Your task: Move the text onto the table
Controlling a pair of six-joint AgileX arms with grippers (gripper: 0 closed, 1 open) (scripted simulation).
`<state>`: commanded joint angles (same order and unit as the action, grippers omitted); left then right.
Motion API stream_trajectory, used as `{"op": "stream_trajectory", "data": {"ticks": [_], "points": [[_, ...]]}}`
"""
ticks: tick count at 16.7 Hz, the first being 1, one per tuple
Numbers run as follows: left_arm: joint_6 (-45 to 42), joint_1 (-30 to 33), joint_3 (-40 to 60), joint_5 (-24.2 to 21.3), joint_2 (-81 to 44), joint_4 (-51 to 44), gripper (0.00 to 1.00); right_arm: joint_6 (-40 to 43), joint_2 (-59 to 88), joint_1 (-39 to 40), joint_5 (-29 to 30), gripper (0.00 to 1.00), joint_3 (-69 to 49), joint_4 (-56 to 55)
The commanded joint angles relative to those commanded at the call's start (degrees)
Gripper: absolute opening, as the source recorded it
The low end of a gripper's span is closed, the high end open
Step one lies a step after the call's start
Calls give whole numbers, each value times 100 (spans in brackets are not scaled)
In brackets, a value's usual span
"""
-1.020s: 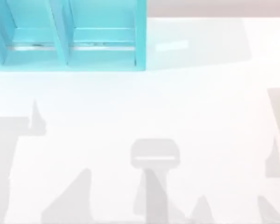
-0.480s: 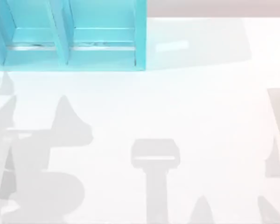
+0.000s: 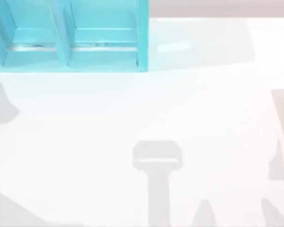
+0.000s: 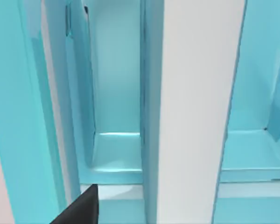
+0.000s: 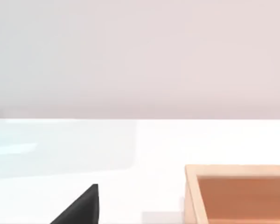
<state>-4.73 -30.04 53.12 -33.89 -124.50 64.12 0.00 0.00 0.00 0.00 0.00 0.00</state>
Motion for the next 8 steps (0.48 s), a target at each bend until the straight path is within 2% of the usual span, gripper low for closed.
{"op": "stream_trajectory", "data": {"ticks": [8], "points": [[-7, 10, 140, 0, -181, 43, 100, 0, 0, 0, 0, 100, 0, 0]]}}
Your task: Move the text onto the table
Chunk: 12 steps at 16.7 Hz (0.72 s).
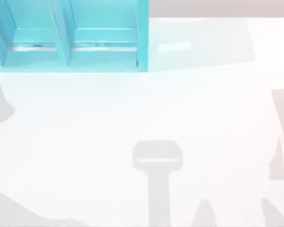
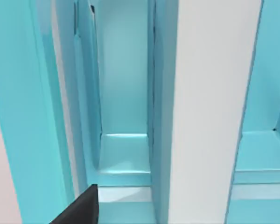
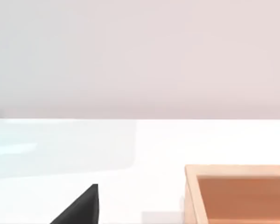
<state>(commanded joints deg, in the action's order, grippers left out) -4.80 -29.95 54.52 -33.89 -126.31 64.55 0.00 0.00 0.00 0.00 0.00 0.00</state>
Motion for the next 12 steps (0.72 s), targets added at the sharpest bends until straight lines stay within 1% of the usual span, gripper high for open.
{"op": "stream_trajectory", "data": {"ticks": [3, 9, 12], "points": [[20, 131, 541, 135, -302, -208, 100, 0, 0, 0, 0, 100, 0, 0], [92, 535, 2094, 525, -1120, -889, 100, 0, 0, 0, 0, 100, 0, 0], [104, 643, 2437, 631, -1298, -1058, 100, 0, 0, 0, 0, 100, 0, 0]]}}
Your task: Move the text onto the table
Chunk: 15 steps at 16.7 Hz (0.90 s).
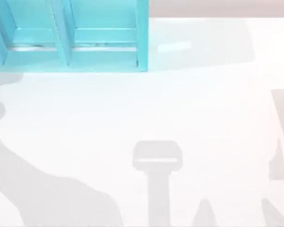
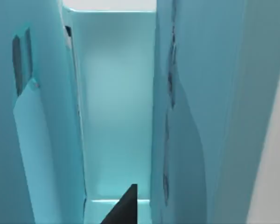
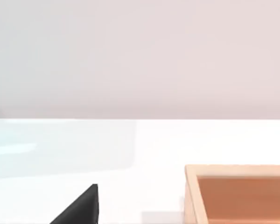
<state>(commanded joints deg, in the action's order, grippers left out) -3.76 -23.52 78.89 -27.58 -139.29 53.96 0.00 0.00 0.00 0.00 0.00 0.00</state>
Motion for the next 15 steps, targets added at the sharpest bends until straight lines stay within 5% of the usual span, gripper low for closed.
{"op": "stream_trajectory", "data": {"ticks": [4, 15], "points": [[0, 2, 4, 1, -2, -2, 100, 0, 0, 0, 0, 100, 0, 0], [0, 2, 4, 1, -2, -2, 17, 0, 0, 0, 0, 100, 0, 0]]}}
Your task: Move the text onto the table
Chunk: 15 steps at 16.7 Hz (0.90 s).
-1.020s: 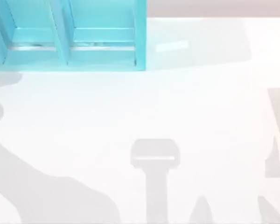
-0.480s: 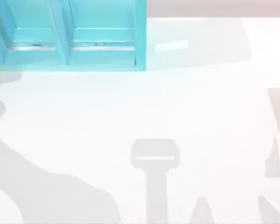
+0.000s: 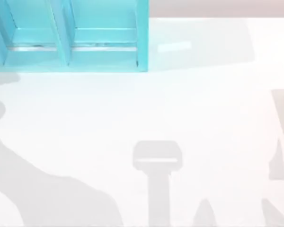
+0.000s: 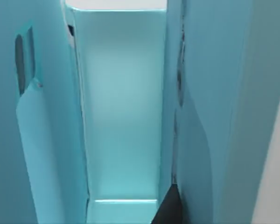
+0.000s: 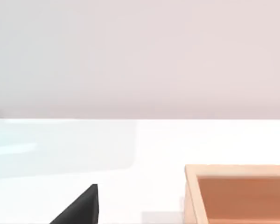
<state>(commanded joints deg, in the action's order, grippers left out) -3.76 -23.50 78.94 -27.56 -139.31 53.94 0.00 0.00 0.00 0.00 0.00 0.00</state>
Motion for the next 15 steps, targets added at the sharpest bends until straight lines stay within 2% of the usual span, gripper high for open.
{"op": "stream_trajectory", "data": {"ticks": [2, 3, 12, 15], "points": [[0, 0, 0, 0, 0, 0, 2, 0, 0, 0, 0, 100, 0, 0], [0, 0, 0, 0, 0, 0, 0, 0, 0, 0, 0, 100, 0, 0], [-7, -5, -16, -6, 21, -8, 0, 0, 0, 0, 0, 100, 0, 0], [-41, -82, -227, -160, 404, -254, 0, 0, 0, 0, 0, 100, 0, 0]]}}
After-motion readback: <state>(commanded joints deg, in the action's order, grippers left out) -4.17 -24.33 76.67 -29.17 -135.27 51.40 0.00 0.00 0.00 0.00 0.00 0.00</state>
